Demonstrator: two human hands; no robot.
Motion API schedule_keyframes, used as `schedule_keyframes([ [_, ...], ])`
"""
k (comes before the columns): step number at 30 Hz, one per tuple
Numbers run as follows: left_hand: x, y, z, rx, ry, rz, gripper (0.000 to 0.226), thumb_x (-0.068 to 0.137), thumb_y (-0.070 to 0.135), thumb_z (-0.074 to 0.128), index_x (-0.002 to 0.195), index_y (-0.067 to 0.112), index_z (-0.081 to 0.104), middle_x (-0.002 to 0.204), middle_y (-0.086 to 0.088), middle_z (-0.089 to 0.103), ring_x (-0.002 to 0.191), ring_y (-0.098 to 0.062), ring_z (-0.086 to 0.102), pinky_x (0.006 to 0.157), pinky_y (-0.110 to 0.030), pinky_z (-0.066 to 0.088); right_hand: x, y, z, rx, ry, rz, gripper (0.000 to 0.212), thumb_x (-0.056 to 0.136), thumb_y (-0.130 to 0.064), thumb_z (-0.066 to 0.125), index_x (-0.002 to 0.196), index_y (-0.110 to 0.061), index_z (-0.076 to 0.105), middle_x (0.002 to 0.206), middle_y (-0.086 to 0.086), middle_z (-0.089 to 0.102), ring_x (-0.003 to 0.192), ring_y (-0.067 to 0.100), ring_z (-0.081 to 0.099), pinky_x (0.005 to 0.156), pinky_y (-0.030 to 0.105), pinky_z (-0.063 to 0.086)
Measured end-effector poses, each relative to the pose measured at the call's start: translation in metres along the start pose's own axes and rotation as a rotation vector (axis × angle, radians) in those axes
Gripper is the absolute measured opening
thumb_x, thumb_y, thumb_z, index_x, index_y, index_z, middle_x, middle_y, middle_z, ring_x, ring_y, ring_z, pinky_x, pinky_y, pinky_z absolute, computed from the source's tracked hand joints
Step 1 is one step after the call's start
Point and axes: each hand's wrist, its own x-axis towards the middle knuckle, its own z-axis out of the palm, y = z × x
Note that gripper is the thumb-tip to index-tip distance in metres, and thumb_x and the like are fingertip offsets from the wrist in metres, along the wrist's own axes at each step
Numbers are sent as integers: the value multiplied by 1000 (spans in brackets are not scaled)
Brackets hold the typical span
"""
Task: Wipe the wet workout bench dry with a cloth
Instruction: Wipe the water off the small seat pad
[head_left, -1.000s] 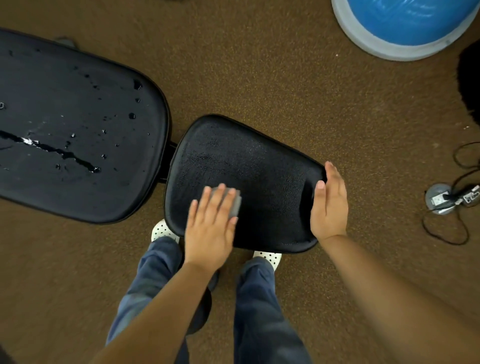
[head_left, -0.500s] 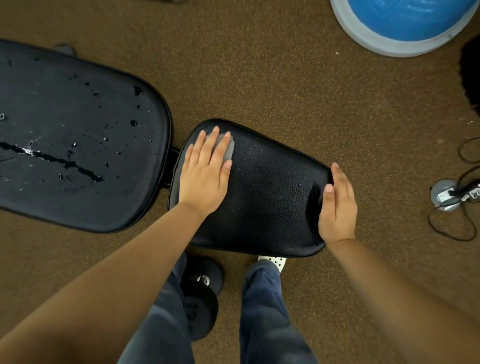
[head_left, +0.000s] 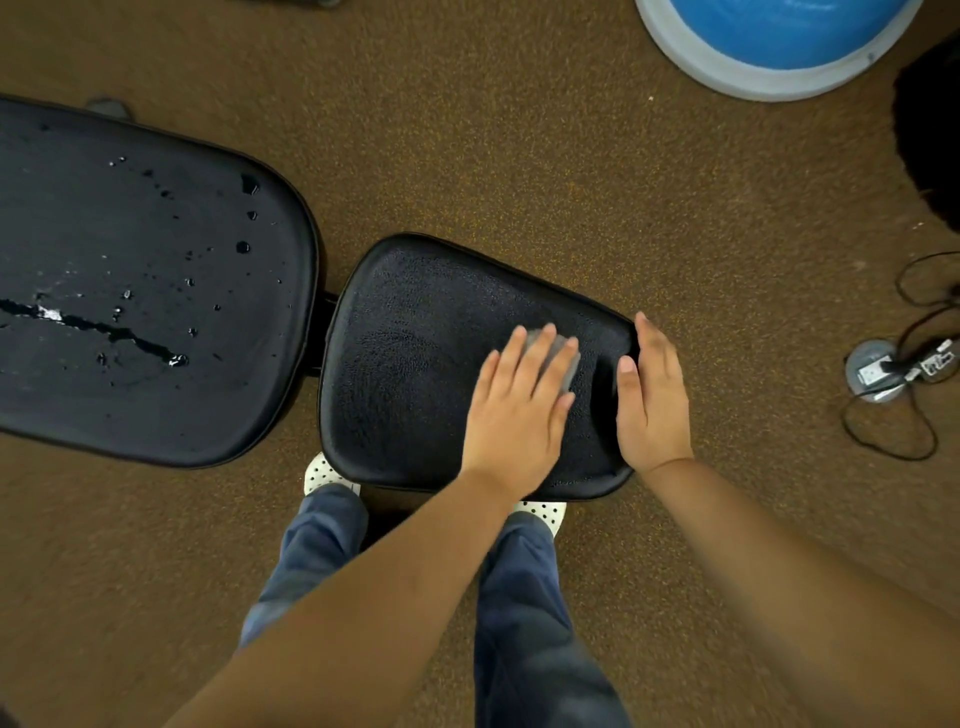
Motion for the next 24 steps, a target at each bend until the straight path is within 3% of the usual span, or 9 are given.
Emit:
schedule_keyframes([
  [7, -60, -16, 9, 126, -95, 145, 52, 101, 39, 29, 150, 23, 26, 155, 0, 30, 144, -22, 22, 116, -38, 17, -1, -2, -1, 11, -5, 13, 62, 97, -44, 20, 149, -11, 25, 153, 8, 30, 142, 16, 23, 111, 14, 12],
  [13, -79, -71, -11, 76, 29, -178, 51, 99, 39, 30, 148, 23, 30, 154, -1, 33, 145, -23, 20, 116, -37, 11, -1, -1, 2, 8, 17, 14, 62, 97, -43, 22, 149, -10, 26, 152, 9, 32, 142, 21, 25, 114, 27, 18],
  [20, -28, -101, -32, -2, 166, -376, 53, 100, 38, 25, 149, 17, 29, 155, -7, 29, 145, -30, 17, 116, -47, 15, -1, 1, 5, 17, 28, 26, 64, 96, -46, 20, 149, -11, 26, 151, 10, 33, 141, 22, 25, 114, 29, 19],
  [24, 13, -107, -41, -32, 211, -397, 52, 101, 37, 25, 149, 18, 28, 156, -7, 26, 146, -32, 15, 117, -47, 15, -2, 1, 3, 76, 41, 31, 64, 95, -47, 22, 148, -13, 28, 150, 10, 34, 140, 21, 28, 113, 27, 20],
])
